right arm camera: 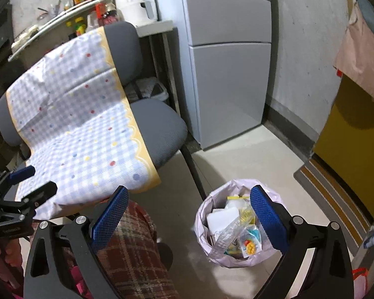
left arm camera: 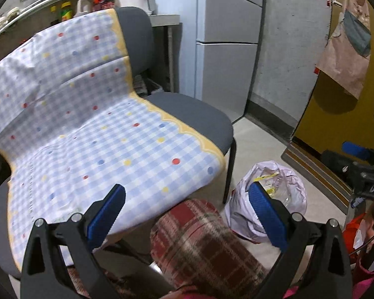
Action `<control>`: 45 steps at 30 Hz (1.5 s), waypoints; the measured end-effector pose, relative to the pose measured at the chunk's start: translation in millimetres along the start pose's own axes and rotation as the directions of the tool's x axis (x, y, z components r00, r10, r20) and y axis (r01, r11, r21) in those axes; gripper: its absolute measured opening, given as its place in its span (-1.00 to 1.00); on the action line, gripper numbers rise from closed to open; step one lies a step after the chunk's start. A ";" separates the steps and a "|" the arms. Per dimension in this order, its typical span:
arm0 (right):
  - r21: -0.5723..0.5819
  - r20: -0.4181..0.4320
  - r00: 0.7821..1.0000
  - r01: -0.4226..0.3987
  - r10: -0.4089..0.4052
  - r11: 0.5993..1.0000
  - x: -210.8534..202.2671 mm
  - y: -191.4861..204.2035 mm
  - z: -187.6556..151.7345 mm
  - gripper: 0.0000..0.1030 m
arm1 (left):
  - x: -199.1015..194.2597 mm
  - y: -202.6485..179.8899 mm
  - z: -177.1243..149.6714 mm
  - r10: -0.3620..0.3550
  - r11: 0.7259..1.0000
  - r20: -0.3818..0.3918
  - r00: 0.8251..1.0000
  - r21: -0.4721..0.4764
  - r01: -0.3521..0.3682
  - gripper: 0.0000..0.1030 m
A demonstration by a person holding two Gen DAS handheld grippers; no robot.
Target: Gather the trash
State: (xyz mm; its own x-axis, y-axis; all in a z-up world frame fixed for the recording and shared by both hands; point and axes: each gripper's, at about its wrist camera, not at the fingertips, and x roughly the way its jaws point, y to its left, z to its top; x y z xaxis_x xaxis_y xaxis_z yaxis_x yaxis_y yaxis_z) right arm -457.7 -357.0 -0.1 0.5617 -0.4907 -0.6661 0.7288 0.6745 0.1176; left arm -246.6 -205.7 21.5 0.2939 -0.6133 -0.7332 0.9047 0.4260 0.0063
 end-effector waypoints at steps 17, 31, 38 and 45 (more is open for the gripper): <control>-0.011 0.037 0.999 -0.025 0.025 1.000 -14.6 8.5 6.3 0.88 | -21.7 7.9 1.4 0.046 0.999 0.021 0.999 -0.025 -0.045 0.87; -0.007 0.023 0.999 -0.026 0.026 1.000 -9.0 1.9 6.5 0.88 | -19.6 9.8 2.0 0.045 0.999 0.016 0.999 -0.027 -0.044 0.87; -0.007 0.021 0.999 -0.024 0.024 1.000 -7.5 0.7 5.7 0.88 | -19.5 10.8 0.7 0.046 0.999 0.017 0.999 -0.026 -0.046 0.87; -0.006 0.017 1.000 -0.023 0.023 1.000 -6.2 -1.1 5.5 0.88 | -19.4 12.7 0.5 0.045 0.999 0.017 0.999 -0.025 -0.045 0.87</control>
State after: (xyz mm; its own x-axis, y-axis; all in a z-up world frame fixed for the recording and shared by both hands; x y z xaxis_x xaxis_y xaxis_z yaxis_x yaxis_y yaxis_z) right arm -459.9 -357.7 8.0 0.5850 -0.4838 -0.6509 0.7131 0.6891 0.1287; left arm -240.7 -188.7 36.0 0.3398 -0.6042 -0.7208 0.8825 0.4698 0.0223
